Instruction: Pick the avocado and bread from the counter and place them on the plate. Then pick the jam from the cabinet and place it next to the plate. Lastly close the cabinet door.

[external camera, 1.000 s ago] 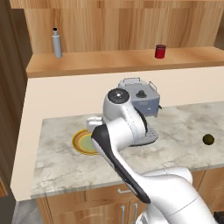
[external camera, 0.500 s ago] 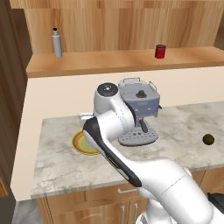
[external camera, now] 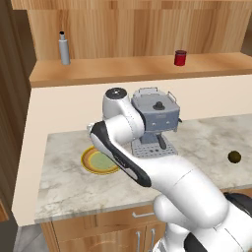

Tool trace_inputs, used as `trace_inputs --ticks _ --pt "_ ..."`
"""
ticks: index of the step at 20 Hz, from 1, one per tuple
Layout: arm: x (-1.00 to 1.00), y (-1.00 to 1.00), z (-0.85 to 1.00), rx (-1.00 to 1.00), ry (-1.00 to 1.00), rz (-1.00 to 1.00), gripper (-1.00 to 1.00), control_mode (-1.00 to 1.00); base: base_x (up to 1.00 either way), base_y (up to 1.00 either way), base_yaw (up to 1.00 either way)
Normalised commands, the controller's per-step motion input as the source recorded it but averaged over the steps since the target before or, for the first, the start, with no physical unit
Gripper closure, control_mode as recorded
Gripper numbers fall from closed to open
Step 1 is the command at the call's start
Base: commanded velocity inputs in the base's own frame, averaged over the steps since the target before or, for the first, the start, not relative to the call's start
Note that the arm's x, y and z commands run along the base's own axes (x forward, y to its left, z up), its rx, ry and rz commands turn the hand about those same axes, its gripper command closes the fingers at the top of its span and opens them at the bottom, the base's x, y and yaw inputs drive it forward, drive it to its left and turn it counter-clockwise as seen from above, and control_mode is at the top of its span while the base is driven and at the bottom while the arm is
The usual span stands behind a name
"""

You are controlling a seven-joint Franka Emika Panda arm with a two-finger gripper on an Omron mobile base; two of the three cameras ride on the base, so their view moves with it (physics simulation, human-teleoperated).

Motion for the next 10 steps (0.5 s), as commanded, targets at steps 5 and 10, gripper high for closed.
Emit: trace_inputs --ticks 5,10 --pt "0.18 0.02 -0.27 -0.02 0.04 0.00 1.00 -1.00 0.00 0.00 0.00" --pt "0.13 0.02 -0.24 -0.01 0.00 0.00 1.00 -1.00 0.00 0.00 0.00"
